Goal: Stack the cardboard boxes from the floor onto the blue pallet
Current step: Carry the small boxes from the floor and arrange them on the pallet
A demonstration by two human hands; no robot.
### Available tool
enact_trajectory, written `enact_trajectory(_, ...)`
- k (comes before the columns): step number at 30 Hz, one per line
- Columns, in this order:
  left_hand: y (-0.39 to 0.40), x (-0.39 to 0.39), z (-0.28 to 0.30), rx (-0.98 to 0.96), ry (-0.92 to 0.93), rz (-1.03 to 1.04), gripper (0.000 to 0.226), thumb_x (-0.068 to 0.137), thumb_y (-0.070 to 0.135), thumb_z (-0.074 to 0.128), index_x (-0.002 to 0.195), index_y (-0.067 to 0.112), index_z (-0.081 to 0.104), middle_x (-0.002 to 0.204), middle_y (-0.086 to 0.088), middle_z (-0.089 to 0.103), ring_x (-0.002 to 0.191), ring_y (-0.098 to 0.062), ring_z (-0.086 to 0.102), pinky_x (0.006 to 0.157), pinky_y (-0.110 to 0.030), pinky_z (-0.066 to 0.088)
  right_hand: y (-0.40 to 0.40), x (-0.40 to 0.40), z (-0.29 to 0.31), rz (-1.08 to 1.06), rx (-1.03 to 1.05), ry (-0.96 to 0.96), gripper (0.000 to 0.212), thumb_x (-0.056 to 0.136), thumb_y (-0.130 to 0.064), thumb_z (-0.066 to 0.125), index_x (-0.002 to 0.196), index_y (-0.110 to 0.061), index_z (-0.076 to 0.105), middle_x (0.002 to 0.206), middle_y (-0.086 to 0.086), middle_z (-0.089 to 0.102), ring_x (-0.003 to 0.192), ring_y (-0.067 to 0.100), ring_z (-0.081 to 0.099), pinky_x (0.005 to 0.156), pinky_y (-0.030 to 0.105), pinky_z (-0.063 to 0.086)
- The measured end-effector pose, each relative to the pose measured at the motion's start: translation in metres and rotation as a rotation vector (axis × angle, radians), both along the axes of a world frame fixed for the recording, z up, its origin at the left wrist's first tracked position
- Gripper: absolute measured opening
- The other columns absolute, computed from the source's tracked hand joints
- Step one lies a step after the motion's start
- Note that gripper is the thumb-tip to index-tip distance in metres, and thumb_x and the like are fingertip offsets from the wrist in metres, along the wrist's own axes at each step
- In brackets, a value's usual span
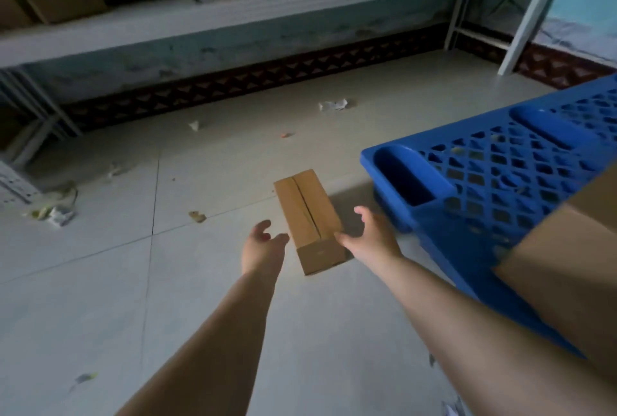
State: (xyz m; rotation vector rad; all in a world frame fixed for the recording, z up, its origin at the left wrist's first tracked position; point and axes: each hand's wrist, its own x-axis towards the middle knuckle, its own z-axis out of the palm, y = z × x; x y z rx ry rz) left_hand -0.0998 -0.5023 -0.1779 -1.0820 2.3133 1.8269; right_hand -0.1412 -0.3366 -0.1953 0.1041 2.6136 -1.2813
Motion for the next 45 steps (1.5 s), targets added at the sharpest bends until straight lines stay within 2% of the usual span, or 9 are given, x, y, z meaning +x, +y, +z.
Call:
enact_trajectory(4,0.011,-0.01,-0.034,0.039,-0.1,-0.057,0.06,0.085,0.018,0.059,0.14,0.017,0.035,0.139,-0.013,0.047,0.119,-0.034,0.053,0.093,-0.04,0.046,-0.024,-0.019,-0.038,0.131,0.07,-0.054,0.077,0.083,-0.038,0.063,0.145,-0.031,0.019,0.152,0.002,0.025,0.134,0.025,0.034,0.099,0.037,0.036)
enact_trajectory(8,0.029,-0.017,-0.047,0.188,-0.133,-0.062,0.075,0.083,0.019,0.063,0.145,0.014,0.022,0.14,-0.012,0.046,0.123,-0.029,0.049,0.095,-0.034,0.041,-0.037,-0.035,-0.06,0.1,-0.002,-0.15,0.089,0.083,-0.032,0.066,0.148,-0.026,0.006,0.156,0.003,0.016,0.138,0.028,0.026,0.109,0.044,0.03)
enact_trajectory(14,0.026,-0.007,-0.062,0.325,-0.122,0.036,0.051,0.089,0.015,0.055,0.137,0.013,0.039,0.116,-0.005,0.055,0.094,-0.015,0.052,0.081,-0.025,0.039,-0.029,-0.013,-0.091,-0.092,-0.053,-0.148,0.045,0.083,-0.04,0.063,0.119,-0.017,0.047,0.118,0.004,0.056,0.104,0.025,0.056,0.08,0.032,0.045)
enact_trajectory(22,0.032,-0.01,-0.072,0.154,-0.08,0.239,0.022,0.079,0.033,0.063,0.074,0.019,0.046,0.077,-0.001,0.057,0.067,-0.015,0.051,0.073,-0.034,0.049,-0.034,-0.005,-0.091,-0.295,-0.269,-0.233,0.053,0.082,-0.048,0.061,0.115,-0.011,0.044,0.111,0.005,0.056,0.092,0.023,0.056,0.071,0.032,0.043)
enact_trajectory(26,0.041,-0.006,-0.071,0.103,-0.052,0.284,0.023,0.081,0.024,0.062,0.098,0.016,0.049,0.083,-0.003,0.057,0.071,-0.022,0.055,0.082,-0.041,0.054,-0.034,0.0,-0.083,-0.288,-0.293,-0.199,0.043,0.082,-0.041,0.064,0.104,-0.011,0.044,0.109,0.01,0.059,0.075,0.016,0.053,0.054,0.024,0.038)
enact_trajectory(30,0.046,-0.012,-0.05,0.042,-0.025,0.244,0.044,0.084,0.015,0.055,0.128,0.018,0.052,0.113,-0.008,0.065,0.098,-0.028,0.061,0.088,-0.037,0.051,-0.027,0.002,-0.062,-0.247,-0.225,-0.155,0.058,0.086,-0.042,0.059,0.133,-0.014,0.041,0.123,0.003,0.057,0.107,0.024,0.057,0.078,0.029,0.046)
enact_trajectory(33,0.055,-0.022,-0.012,-0.05,0.074,0.125,0.037,0.08,0.012,0.053,0.115,0.02,0.063,0.092,-0.001,0.069,0.078,-0.022,0.063,0.068,-0.029,0.053,-0.013,0.005,-0.037,-0.238,-0.293,-0.035,0.035,0.09,-0.043,0.051,0.117,-0.021,0.054,0.097,-0.007,0.061,0.093,0.016,0.06,0.064,0.021,0.042)
enact_trajectory(38,0.074,-0.046,0.07,-0.179,0.179,-0.078,0.033,0.078,0.018,0.057,0.109,0.022,0.068,0.094,-0.001,0.071,0.081,-0.022,0.066,0.073,-0.033,0.056,0.017,-0.013,0.04,-0.362,-0.403,0.04,0.015,0.087,-0.043,0.054,0.091,-0.028,0.056,0.075,-0.02,0.055,0.069,-0.001,0.052,0.056,0.017,0.038)
enact_trajectory(45,0.124,-0.063,0.182,-0.082,0.395,-0.055,0.015,0.077,0.032,0.065,0.089,0.024,0.066,0.077,0.005,0.065,0.083,-0.023,0.066,0.083,-0.042,0.056,0.073,-0.02,0.185,-0.451,-0.295,0.325,0.026,0.083,-0.043,0.057,0.083,-0.019,0.068,0.073,-0.006,0.066,0.074,0.018,0.062,0.059,0.029,0.048)
